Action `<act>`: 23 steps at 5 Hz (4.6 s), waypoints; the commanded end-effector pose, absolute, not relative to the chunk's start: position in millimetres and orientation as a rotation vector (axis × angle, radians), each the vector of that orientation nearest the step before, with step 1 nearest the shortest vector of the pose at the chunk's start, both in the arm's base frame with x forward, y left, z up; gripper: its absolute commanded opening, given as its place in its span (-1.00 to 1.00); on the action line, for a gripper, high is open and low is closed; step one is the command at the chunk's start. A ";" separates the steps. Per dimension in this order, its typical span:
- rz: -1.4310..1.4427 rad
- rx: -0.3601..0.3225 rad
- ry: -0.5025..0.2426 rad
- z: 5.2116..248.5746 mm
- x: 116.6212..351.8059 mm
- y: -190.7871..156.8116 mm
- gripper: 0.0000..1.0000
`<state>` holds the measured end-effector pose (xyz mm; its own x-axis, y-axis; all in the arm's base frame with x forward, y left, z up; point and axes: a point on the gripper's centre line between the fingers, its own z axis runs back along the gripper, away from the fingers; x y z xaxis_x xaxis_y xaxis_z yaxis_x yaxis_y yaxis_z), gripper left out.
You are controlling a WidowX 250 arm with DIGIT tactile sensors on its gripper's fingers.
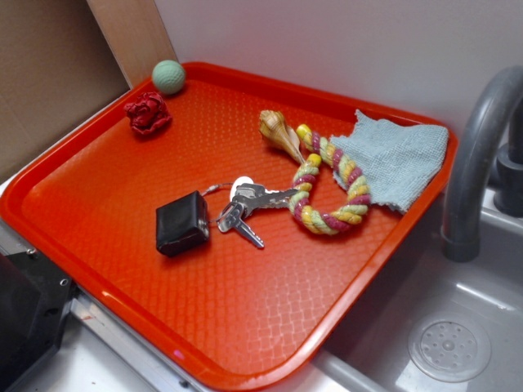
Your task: Grab the blue cloth.
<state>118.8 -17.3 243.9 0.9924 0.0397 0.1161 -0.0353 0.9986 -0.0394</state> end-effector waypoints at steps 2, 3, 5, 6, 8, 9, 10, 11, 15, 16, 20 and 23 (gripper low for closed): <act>-0.032 -0.035 -0.156 204.5 168.8 -45.6 1.00; -0.188 -0.036 -0.244 186.1 217.1 -97.0 1.00; -0.322 -0.151 -0.350 169.8 238.2 -130.9 1.00; -0.322 -0.151 -0.350 169.8 238.2 -130.9 1.00; -0.293 0.071 -0.289 118.1 287.1 -157.0 1.00; -0.327 0.029 -0.270 78.7 309.0 -174.4 1.00; -0.382 -0.034 -0.237 49.8 319.5 -190.6 1.00; -0.389 -0.043 -0.264 37.4 322.3 -194.8 1.00; -0.288 -0.110 -0.169 12.6 352.0 -159.7 -1.00; -0.266 -0.100 -0.189 19.1 347.5 -145.5 -1.00; -0.017 -0.104 -0.187 105.7 320.9 -106.9 -1.00; 0.181 -0.274 -0.271 252.4 304.2 -58.9 -1.00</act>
